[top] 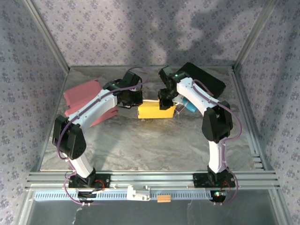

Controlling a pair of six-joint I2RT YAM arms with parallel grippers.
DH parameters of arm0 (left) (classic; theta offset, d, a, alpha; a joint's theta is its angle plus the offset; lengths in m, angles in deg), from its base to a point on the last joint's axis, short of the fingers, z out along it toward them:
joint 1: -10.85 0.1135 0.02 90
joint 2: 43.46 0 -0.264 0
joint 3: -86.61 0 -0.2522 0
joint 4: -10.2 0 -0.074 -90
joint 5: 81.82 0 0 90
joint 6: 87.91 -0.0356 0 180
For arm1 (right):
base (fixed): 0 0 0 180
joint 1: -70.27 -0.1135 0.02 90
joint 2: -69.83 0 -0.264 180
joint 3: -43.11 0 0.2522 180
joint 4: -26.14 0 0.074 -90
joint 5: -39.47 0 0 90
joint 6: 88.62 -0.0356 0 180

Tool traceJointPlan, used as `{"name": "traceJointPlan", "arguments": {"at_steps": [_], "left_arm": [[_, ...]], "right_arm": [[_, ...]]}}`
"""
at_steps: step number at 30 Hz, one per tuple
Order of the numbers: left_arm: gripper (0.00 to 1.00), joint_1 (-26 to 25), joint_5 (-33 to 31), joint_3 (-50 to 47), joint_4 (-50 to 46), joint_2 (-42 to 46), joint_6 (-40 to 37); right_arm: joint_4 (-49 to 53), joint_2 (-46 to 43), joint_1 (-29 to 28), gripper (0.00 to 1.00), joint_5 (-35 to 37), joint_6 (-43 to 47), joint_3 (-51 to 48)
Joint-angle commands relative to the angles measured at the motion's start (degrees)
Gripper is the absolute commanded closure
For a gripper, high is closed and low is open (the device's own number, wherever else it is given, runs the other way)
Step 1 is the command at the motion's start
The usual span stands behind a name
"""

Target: Fold the paper box

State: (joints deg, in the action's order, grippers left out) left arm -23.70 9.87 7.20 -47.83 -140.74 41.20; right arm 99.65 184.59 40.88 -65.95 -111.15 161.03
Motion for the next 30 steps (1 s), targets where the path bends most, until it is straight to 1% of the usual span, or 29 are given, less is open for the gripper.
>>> {"name": "traceJointPlan", "arguments": {"at_steps": [1, 7, 15, 27, 30], "left_arm": [[1.00, 0.84, -1.49, -2.31, -1.20, 0.59, 0.05], [1.00, 0.72, -2.44, -3.90, -0.64, 1.21, -2.12], [1.00, 0.36, -4.15, -3.07, -1.96, 0.86, -4.89], [1.00, -0.06, -3.58, -7.28, 2.52, 1.98, -3.80], [1.00, -0.09, -3.80, -7.99, 3.47, 2.50, -3.69]], "right_arm": [[2.32, 2.33, 0.38, 0.80, -0.14, 0.55, -0.79], [2.83, 2.49, 0.47, 0.79, 0.54, 1.17, 0.38], [2.81, 2.68, 0.39, 0.78, 0.99, 1.77, 0.97], [2.59, 2.79, 0.38, 0.78, 0.59, 1.80, 1.29], [2.57, 2.60, 0.33, 0.76, 0.57, 1.79, 1.31]]}}
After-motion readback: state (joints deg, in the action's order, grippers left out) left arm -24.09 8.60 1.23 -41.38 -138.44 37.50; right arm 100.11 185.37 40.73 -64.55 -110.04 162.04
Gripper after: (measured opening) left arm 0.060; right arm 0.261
